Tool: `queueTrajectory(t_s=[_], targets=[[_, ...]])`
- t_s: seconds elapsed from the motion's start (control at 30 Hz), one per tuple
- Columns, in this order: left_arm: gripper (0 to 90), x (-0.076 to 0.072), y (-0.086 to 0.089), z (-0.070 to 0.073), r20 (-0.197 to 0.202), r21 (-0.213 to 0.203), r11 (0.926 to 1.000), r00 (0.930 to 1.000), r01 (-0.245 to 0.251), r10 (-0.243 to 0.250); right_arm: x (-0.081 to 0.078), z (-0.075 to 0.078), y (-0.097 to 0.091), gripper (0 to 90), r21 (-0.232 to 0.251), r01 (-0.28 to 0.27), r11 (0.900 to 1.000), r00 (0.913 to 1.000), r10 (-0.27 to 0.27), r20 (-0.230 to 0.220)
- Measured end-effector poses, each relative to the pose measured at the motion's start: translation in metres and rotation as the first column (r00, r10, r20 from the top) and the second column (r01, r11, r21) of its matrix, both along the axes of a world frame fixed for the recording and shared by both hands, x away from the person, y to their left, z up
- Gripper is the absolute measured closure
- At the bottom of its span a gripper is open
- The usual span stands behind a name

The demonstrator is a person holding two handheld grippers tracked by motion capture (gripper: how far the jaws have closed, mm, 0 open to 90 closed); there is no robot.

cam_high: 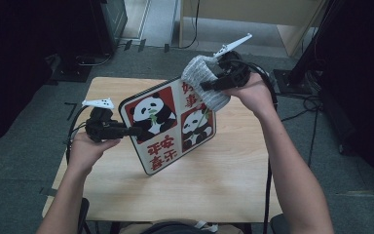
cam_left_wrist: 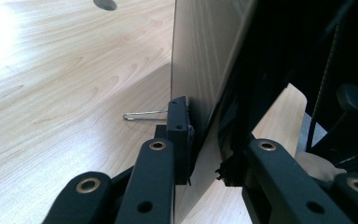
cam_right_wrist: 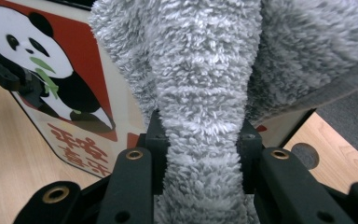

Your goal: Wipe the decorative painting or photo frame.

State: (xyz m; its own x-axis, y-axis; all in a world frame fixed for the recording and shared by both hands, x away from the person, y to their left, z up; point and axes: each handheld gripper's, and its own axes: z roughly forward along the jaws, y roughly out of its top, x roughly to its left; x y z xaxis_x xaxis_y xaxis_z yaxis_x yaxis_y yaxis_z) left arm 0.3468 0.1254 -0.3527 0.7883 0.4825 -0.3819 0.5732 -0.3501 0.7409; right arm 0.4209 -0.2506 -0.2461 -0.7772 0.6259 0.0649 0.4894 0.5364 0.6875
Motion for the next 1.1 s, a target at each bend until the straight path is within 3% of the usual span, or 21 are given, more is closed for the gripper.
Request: queueTrajectory(t_s=[1.1], targets=[[78.2,0.0,0.0,-0.001,0.001,-0.006,1.0,1.0,0.003,-0.003,0.002,-0.039,0.001,67.2,0.002,-0.015,0.9999,0.999,0.016,-0.041]])
